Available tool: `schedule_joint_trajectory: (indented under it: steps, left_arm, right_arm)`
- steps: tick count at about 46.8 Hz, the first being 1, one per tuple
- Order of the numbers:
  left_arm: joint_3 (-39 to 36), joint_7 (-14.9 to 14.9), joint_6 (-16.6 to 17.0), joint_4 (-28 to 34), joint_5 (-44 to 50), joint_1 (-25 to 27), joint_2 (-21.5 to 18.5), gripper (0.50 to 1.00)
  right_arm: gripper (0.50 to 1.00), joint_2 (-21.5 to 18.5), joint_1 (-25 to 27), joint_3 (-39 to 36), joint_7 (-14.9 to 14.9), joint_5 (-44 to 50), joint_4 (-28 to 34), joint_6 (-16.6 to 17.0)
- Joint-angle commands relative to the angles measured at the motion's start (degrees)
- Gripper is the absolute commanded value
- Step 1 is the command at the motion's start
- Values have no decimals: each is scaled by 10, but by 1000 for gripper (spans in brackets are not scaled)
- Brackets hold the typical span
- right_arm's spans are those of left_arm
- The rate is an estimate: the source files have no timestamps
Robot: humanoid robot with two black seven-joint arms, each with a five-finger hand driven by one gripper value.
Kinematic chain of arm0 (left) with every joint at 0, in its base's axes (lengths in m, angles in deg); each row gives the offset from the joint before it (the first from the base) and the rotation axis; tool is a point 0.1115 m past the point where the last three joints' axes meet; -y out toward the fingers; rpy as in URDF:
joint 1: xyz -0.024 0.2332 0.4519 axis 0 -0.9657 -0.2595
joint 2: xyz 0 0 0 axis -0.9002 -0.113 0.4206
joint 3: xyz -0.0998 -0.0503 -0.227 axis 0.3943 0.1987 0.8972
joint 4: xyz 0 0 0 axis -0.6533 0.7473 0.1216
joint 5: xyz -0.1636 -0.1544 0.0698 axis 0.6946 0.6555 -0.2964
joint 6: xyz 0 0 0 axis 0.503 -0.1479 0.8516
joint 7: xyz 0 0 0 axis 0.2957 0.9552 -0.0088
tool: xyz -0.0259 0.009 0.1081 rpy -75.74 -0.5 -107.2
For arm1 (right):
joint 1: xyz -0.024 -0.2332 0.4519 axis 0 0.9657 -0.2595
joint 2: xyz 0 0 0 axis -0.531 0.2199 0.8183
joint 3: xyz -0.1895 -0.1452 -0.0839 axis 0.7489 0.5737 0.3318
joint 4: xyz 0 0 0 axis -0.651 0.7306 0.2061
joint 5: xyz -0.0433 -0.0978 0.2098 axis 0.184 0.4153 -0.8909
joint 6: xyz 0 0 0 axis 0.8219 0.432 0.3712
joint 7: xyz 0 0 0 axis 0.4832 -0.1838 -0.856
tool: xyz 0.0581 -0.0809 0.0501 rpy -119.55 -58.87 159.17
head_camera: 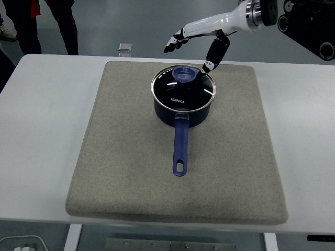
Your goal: Lift the pot lid and place it to the right of the pot.
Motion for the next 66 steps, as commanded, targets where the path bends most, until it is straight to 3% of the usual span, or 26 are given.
schedule_joint_trajectory:
  steps: [1,66]
  left_arm:
    - [0,0,0,0,0,0,0,1000]
    - [0,0,0,0,0,0,0,1000]
  right_arm:
    - [917,-1,6,1,0,1,3,-16]
    - [917,-23,44,-3,0,-4,7,-42]
